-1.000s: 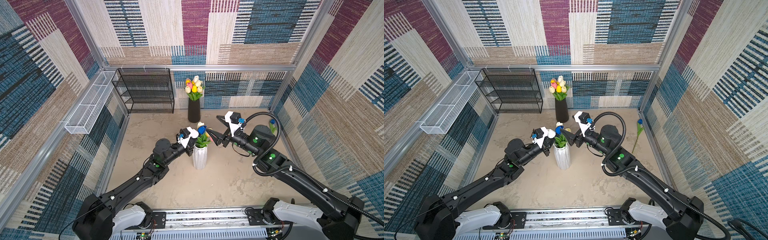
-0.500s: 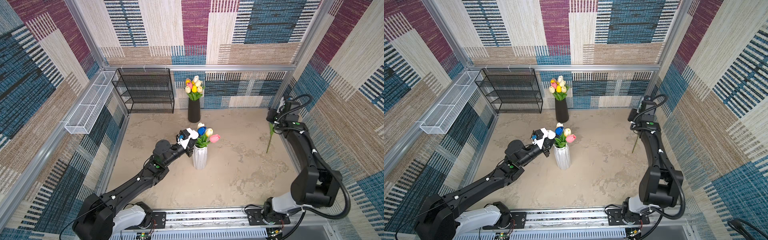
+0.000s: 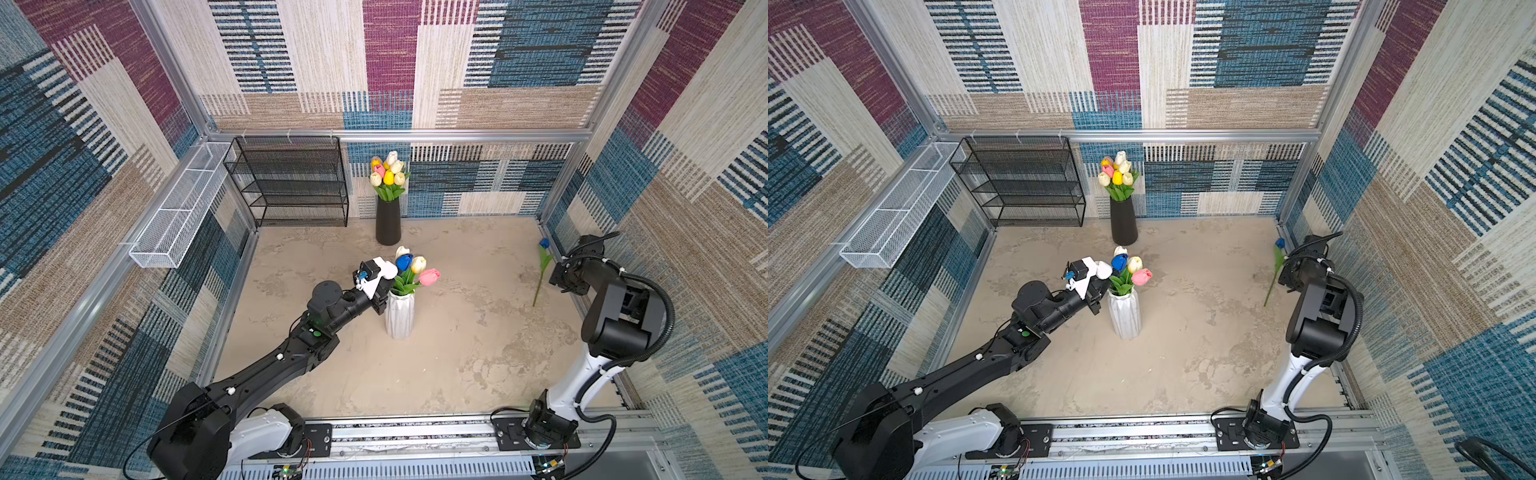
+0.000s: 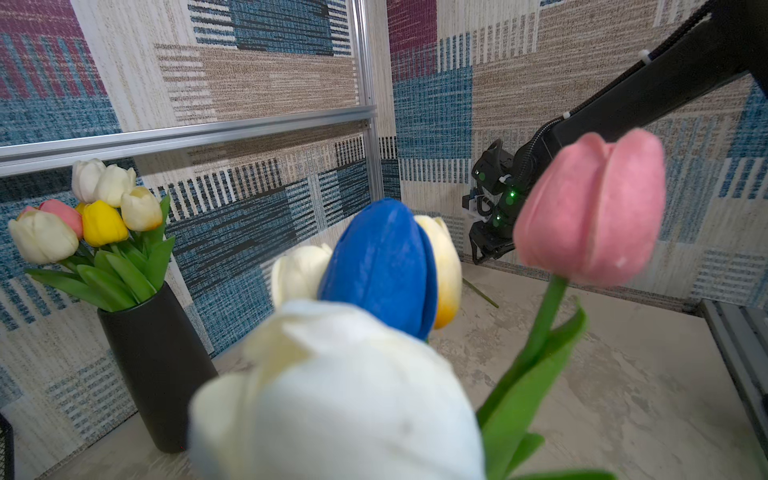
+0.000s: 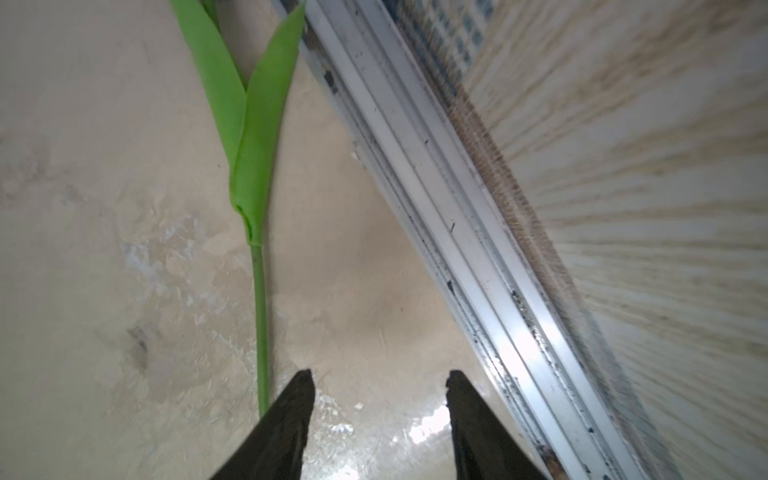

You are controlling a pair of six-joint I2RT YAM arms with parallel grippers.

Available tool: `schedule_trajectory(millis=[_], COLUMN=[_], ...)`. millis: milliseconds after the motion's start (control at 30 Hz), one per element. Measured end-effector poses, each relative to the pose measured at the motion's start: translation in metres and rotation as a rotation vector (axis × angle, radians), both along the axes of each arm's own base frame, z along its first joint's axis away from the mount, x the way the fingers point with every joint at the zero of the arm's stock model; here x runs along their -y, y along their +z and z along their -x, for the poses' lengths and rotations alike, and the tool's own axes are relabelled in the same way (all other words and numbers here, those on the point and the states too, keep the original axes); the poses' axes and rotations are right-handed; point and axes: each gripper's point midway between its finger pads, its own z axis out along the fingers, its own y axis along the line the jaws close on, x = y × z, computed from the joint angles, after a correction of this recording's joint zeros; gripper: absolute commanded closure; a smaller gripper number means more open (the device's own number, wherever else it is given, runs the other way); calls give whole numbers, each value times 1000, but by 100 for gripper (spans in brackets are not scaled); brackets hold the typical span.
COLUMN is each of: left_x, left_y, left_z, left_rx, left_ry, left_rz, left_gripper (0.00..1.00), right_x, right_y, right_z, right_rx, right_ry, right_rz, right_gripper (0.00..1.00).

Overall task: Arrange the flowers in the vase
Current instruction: 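Lower the right gripper onto the blue tulip stem and grasp it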

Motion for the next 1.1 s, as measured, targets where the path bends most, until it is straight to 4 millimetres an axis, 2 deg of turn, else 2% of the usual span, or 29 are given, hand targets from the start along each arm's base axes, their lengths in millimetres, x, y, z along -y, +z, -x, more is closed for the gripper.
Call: schedule_trajectory(millis=[200, 267, 367, 533, 633, 767, 933, 1000, 1100], left_x=[0, 0, 0, 0, 0, 0, 0, 0, 1], left_y=[0, 0, 0, 1, 1, 0, 1, 1, 5], left_z=[0, 0, 0, 0, 0, 0, 0, 0, -1], left_rx=[1, 1, 1, 1, 0, -1, -1, 0, -1], left_ry=[0, 0, 0, 0, 0, 0, 0, 0, 0], left_rz=[1, 0, 0, 0, 0, 0, 0, 0, 1], left_gripper=[90, 90, 90, 90, 90, 90, 90, 89, 90], right_x=[-24, -30, -32, -20, -18, -19, -28, -33, -56], right_y=[2, 3, -3, -22, -30, -30, -30, -29, -27], right_z=[-16, -22, -35, -38, -40, -45, -52, -53, -50], right_rx=[40, 56, 50, -2, -15, -2, 33, 55, 87], right_ry=[71, 83, 88, 41, 36, 40, 71, 83, 118], right_rz=[-39, -41, -35, -5, -3, -5, -24, -37, -88], right_gripper=[39, 40, 49, 55, 69, 85, 99, 100, 100])
